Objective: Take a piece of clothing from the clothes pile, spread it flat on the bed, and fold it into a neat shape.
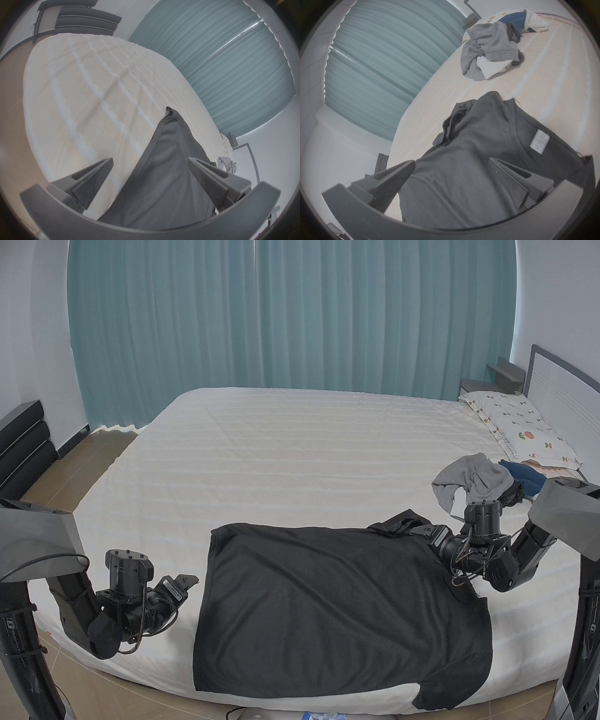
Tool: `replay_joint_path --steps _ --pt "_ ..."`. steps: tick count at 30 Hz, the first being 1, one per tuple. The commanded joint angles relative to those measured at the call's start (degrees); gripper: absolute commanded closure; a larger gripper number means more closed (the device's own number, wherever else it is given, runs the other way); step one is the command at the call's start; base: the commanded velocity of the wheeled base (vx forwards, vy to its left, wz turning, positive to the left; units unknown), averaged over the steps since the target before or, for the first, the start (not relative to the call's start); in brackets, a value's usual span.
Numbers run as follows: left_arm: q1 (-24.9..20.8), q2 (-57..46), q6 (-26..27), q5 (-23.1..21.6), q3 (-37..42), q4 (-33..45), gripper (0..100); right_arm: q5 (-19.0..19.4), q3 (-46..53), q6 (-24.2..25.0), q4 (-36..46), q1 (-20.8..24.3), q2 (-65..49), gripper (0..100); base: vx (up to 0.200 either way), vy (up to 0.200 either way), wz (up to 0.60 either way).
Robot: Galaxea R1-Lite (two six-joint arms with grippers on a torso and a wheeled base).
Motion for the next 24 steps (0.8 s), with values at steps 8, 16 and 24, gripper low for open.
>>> replay_joint_path --steps 8,16,24 --pt "-1.11 1.54 -0.33 0.01 0.06 -0.04 0 -3.77 -19.25 0.02 13.88 2.28 7.66 0 0.000 0.000 0.00" --pt "-1.73 2.15 -0.33 0.10 0.06 -0.04 0 -4.73 -27.78 -0.33 19.60 2.90 10.83 0 0.000 0.000 0.00" --pt "-1.73 2.24 -0.25 0.19 -0.02 -0.04 0 -8.07 -37.09 -3.58 24.61 2.72 16.10 100 0.000 0.000 0.00"
